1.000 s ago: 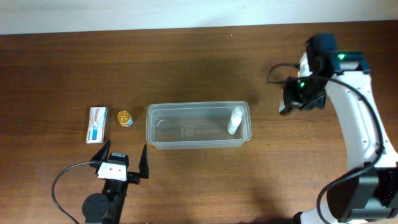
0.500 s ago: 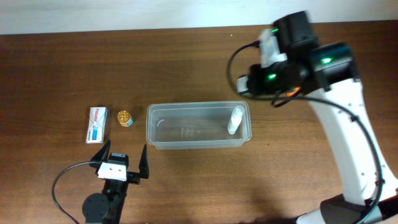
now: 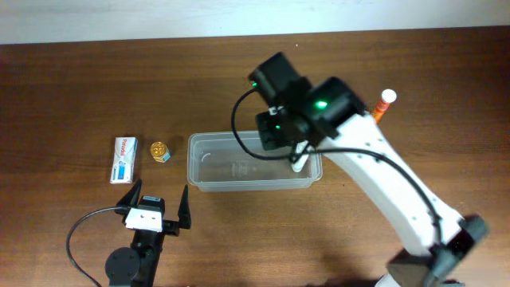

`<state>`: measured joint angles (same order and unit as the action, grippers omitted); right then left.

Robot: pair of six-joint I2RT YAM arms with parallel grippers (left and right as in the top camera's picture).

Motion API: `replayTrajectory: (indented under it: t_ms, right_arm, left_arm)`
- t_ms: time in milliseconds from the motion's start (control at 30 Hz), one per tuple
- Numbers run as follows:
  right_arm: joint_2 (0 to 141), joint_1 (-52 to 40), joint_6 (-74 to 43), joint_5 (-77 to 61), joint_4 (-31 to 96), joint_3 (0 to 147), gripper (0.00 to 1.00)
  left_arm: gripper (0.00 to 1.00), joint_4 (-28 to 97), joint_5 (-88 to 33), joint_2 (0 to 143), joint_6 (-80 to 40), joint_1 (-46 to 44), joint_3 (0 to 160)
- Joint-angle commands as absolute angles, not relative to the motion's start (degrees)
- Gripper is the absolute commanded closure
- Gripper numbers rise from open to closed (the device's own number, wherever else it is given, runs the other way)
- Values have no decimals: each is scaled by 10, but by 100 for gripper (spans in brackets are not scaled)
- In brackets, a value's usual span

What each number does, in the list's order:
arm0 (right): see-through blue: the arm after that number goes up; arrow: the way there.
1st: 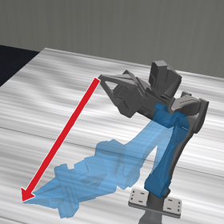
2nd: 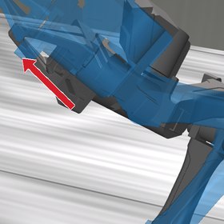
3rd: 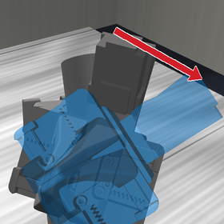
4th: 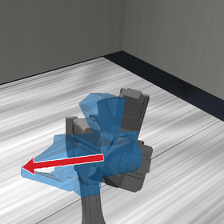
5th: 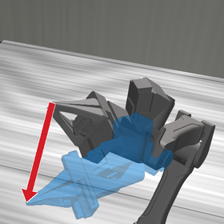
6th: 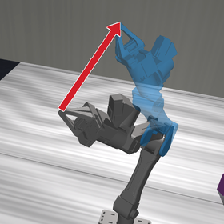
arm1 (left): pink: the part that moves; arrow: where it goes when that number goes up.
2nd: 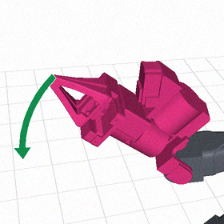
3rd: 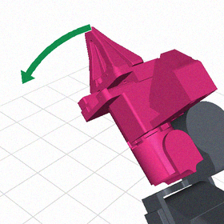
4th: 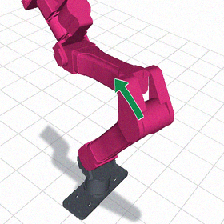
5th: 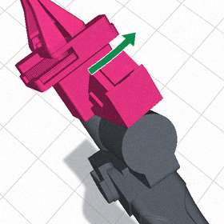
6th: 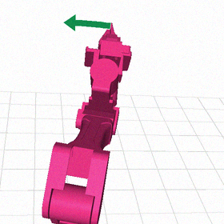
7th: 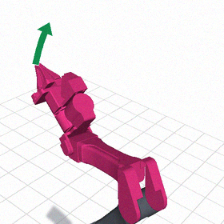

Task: Pack container
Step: 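Carry the brown bottle with the right gripper over the container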

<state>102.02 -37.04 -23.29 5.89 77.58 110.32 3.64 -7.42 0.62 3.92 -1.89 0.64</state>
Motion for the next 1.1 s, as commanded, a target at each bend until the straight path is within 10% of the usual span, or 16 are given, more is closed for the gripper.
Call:
replayTrajectory:
  t_ms: [0,1067]
  right_arm:
    - [1062,-375,-288,100,772,1096,85]
    - [1167,-367,-415,116,704,983,78]
  left_arm:
    - [1,39,-72,4,48,-17,5]
    - [0,39,-72,4,48,-17,5]
